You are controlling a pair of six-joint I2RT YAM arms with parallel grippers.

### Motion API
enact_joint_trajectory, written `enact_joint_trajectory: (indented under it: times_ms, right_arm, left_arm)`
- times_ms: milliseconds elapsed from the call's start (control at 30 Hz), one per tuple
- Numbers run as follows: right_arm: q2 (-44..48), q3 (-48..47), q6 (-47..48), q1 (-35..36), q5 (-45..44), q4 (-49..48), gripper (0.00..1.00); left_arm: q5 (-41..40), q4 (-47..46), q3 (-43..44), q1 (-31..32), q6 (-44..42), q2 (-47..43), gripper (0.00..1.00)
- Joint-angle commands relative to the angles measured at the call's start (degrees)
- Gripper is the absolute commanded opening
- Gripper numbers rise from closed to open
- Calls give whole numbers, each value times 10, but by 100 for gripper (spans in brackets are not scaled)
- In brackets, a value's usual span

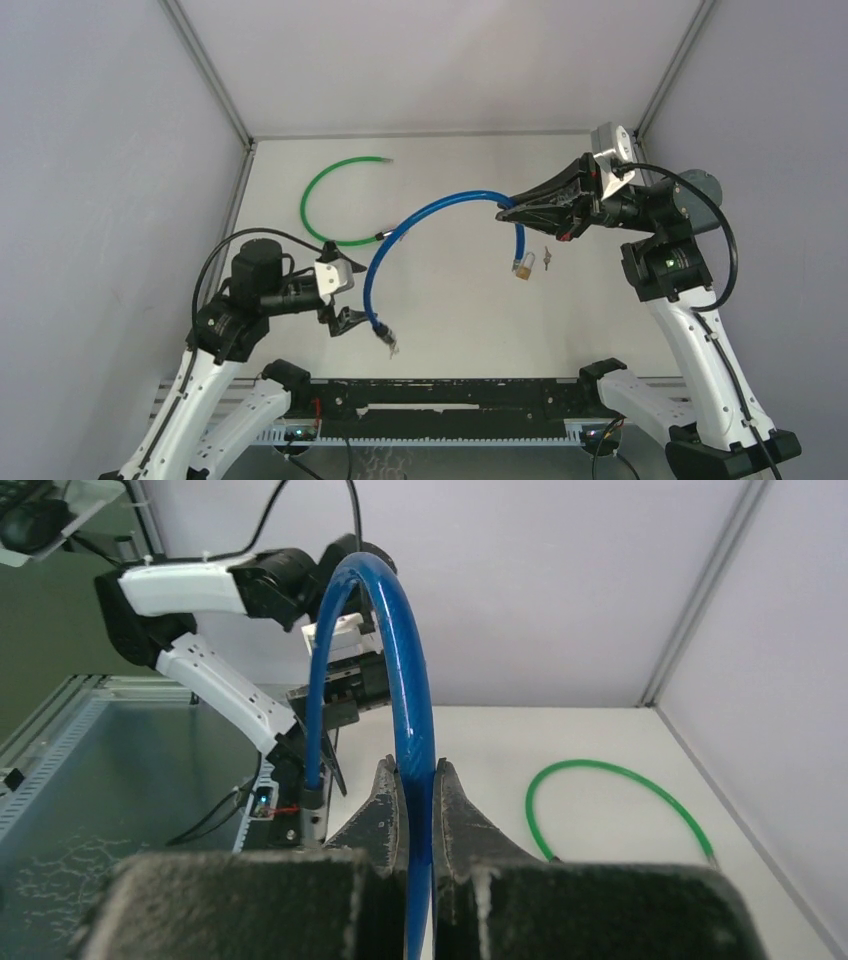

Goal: Lock with the key
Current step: Pick up the lock from the center of the board.

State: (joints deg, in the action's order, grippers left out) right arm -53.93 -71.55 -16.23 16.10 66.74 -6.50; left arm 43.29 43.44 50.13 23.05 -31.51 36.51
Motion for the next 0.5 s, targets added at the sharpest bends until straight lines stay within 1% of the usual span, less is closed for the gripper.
enact_joint_trajectory:
  times_ms: [0, 67, 133, 200, 267, 333, 367, 433, 467]
  right_arm:
    - [15, -10, -70, 6, 10, -120, 0]
    - [20, -11, -83, 9, 10, -134, 0]
    - [20, -17, -84, 15, 5, -127, 0]
    - [21, -23, -71, 19, -3, -109, 0]
    - [20, -31, -56, 22, -12, -89, 0]
    - [20, -39, -47, 22, -21, -72, 0]
    - [20, -41, -46, 22, -31, -66, 0]
    - [23, -41, -45, 24, -53, -61, 0]
    - [25, -41, -46, 28, -70, -55, 0]
  left_arm:
    - [97, -105, -30, -4, 49, -17, 91]
    - [139, -123, -38, -3, 65, -25, 91]
    - [184, -126, -51, 0, 65, -33, 90]
    - [196, -118, -69, 7, 51, -44, 91]
    - [173, -117, -87, 15, 33, -52, 91]
    - [157, -104, -94, 23, -6, -49, 91]
    - [143, -111, -97, 33, -7, -47, 91]
    - [91, -167, -108, 66, 44, -47, 89]
    - [32, -203, -114, 87, 95, -46, 86]
